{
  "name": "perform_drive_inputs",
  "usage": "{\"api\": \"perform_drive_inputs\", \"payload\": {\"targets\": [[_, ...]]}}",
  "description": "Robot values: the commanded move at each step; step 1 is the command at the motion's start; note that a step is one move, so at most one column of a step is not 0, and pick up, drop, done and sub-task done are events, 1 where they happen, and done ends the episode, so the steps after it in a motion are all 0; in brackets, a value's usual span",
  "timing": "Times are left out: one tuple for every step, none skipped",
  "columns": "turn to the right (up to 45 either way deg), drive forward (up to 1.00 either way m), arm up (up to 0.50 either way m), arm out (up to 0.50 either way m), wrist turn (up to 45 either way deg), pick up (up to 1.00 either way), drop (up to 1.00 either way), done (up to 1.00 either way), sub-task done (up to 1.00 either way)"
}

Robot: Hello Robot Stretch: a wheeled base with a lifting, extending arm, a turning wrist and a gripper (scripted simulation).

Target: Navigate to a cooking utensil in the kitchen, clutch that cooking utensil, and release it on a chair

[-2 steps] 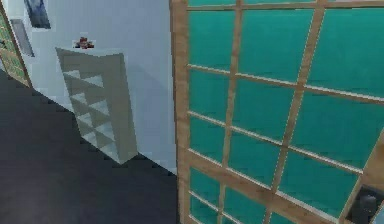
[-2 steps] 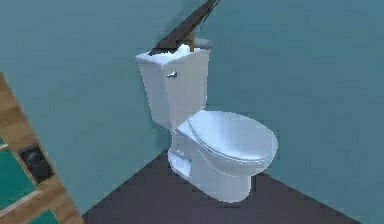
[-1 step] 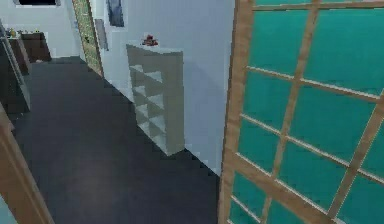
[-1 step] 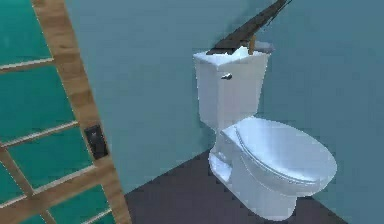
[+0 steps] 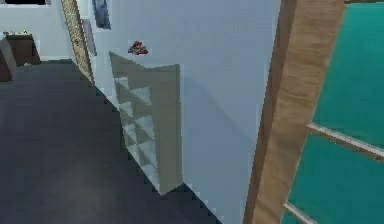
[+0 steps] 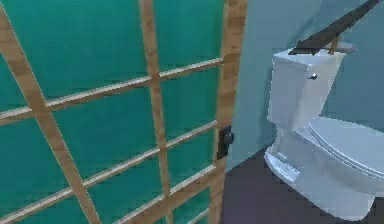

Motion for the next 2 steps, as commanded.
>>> {"api": "perform_drive_inputs", "payload": {"targets": [[-33.0, 0.00, 0.00, 0.00, 0.0, 0.00, 0.00, 0.00, 0.00], [0.0, 0.45, 0.00, 0.00, 0.0, 0.00, 0.00, 0.00, 0.00]]}}
